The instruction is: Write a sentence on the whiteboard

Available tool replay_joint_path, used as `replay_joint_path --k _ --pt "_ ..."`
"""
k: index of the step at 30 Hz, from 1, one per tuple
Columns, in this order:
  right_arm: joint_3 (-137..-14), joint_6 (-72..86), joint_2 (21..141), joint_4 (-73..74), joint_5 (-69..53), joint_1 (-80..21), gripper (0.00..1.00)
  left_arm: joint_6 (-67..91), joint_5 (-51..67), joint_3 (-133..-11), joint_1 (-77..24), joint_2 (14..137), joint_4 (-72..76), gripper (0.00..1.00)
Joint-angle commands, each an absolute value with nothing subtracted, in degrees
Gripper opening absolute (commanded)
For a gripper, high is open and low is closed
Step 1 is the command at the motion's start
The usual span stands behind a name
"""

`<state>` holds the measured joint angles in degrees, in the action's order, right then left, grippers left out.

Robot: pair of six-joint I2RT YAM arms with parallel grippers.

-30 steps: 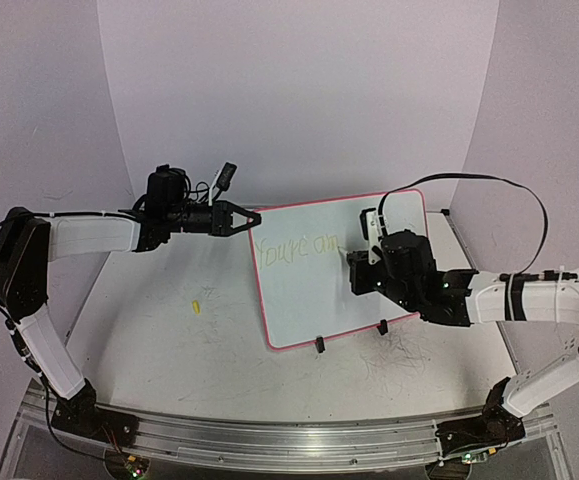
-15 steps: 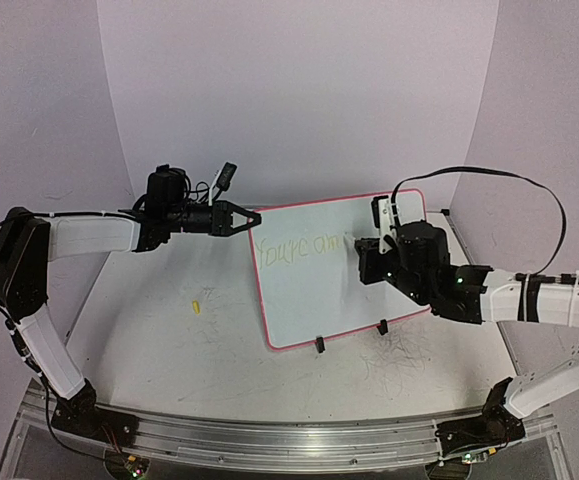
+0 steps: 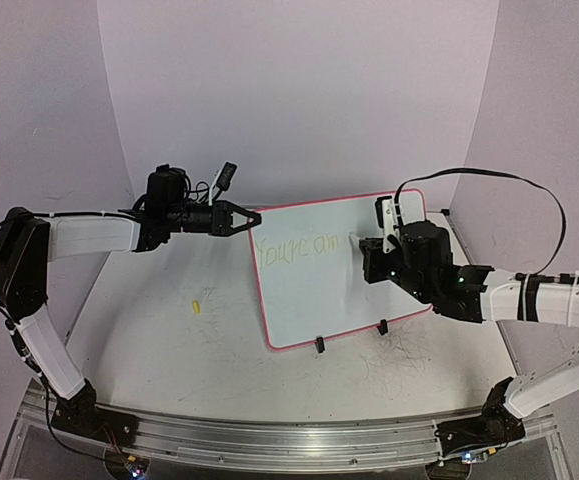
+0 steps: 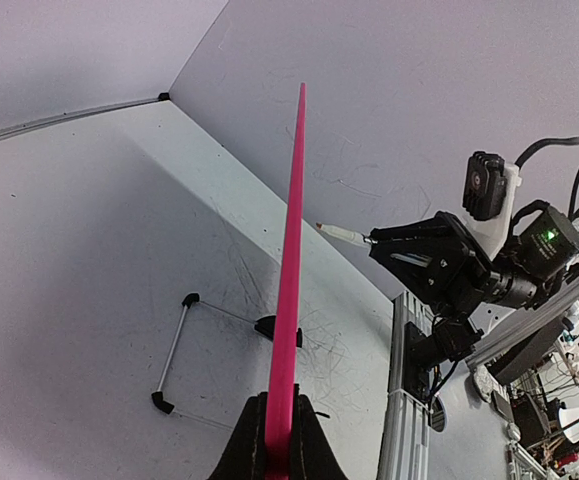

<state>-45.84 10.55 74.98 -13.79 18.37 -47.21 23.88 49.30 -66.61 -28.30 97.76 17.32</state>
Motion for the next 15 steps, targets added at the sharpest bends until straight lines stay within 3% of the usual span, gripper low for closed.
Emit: replay_joint_path --k 1,15 --pt "-45.7 10.4 75.5 -16.8 18.9 -46.8 0.0 23.0 47.7 -66.2 -28.1 95.8 15.3 0.0" --pt "-46.2 10.1 78.2 -18.9 17.4 -46.7 0.0 23.1 47.9 -66.3 -28.1 95.7 15.3 0.0"
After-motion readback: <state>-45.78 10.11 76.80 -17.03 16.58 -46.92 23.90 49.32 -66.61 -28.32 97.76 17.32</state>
